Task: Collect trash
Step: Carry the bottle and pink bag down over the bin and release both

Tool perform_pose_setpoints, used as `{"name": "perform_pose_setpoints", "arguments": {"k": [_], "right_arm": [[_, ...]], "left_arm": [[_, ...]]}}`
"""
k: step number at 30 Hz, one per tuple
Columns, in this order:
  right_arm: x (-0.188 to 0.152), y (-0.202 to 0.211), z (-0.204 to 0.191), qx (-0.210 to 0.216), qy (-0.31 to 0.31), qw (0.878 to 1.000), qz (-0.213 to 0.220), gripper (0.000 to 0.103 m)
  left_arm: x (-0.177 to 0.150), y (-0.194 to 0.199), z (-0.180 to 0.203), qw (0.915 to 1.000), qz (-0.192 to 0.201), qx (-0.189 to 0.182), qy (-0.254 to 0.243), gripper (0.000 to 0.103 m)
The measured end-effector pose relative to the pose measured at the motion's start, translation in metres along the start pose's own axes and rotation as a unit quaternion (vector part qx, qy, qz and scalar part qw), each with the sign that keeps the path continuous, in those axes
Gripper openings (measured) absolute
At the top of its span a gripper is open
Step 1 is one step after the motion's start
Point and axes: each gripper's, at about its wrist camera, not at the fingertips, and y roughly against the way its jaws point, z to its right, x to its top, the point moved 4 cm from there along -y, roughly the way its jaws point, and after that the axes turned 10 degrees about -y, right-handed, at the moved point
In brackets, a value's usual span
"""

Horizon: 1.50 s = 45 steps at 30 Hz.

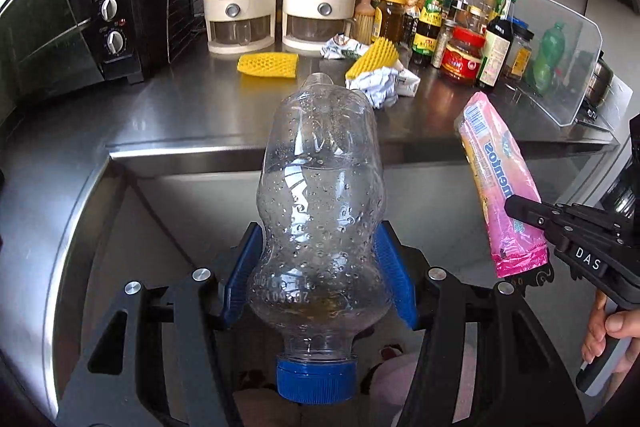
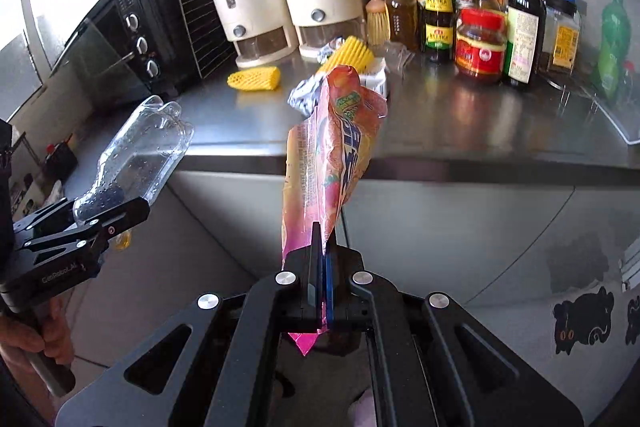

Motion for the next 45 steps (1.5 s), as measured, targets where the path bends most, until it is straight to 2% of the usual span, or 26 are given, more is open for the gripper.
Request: {"name": "perform_pose_setpoints", "arguments": {"k": [7, 12, 18, 26, 34, 45], "right_arm": [[-0.066, -0.053, 0.016, -0.003, -0.02, 0.997, -0.071, 0.002], [-0.1, -0.097, 0.031, -0.01, -0.034, 0.993, -0.114, 0.002], [-0.134, -0.147, 0.048, -0.016, -0.05, 0.986, -0.156, 0.002], [-0.166, -0.212, 0.063, -0.023, -0.073, 0.975, -0.209, 0.002], [-0.187, -0.269, 0.079, -0.03, -0.103, 0.96, -0.259, 0.002], [-0.188, -0.323, 0.078, -0.036, -0.097, 0.95, -0.295, 0.003]], "left_arm": [[-0.06, -0.044, 0.01, 0.999, -0.038, -0.021, 0.01, 0.056], [-0.097, -0.087, 0.014, 0.9964, -0.074, -0.034, 0.023, 0.056], [-0.138, -0.143, 0.015, 0.9904, -0.124, -0.048, 0.036, 0.056], [-0.182, -0.216, 0.018, 0.9784, -0.198, -0.054, 0.027, 0.056], [-0.206, -0.268, 0.02, 0.9659, -0.25, -0.06, 0.028, 0.056], [-0.208, -0.318, 0.02, 0.9548, -0.287, -0.069, 0.032, 0.056]]}}
